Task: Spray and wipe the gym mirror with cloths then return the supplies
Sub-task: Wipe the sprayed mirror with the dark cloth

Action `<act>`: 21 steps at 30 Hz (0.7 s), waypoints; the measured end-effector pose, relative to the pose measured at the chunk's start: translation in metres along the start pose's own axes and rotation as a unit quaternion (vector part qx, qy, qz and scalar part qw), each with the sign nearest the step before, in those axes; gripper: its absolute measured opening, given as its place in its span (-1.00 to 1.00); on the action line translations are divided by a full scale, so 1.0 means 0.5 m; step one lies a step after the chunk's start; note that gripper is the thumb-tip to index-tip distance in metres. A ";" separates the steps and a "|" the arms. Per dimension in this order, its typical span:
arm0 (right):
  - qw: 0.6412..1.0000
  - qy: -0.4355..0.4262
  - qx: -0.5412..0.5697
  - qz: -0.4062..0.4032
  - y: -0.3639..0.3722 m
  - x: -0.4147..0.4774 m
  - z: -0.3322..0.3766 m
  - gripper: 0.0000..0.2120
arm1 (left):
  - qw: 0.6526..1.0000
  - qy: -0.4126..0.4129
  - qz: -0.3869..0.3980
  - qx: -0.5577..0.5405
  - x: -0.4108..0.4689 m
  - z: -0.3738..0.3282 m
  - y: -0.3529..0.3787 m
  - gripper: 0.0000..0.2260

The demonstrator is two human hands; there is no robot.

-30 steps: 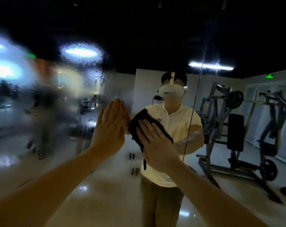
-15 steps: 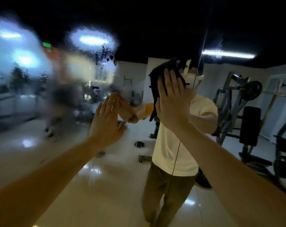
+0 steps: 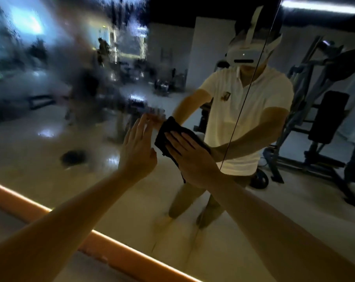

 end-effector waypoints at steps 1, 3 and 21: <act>1.000 -0.006 0.001 -0.003 0.014 -0.013 0.016 -0.36 | 1.000 -0.006 0.003 -0.007 -0.015 0.002 0.011 -0.20; 1.000 -0.012 0.004 -0.007 0.038 -0.038 0.048 -0.32 | 1.000 -0.010 0.007 -0.020 -0.042 0.007 0.025 -0.21; 0.988 -0.142 -0.054 0.005 0.054 -0.008 0.078 -0.39 | 0.998 -0.006 0.049 -0.036 -0.075 0.069 0.004 -0.17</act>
Point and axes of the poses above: each hand's wrist, its own x-axis towards the middle knuckle, its own y-axis out of the palm, z = x × y, the point moved 8 cm from there along x, towards the middle knuckle, and after that the axes turned 8 degrees about y, right-handed, at the moved point
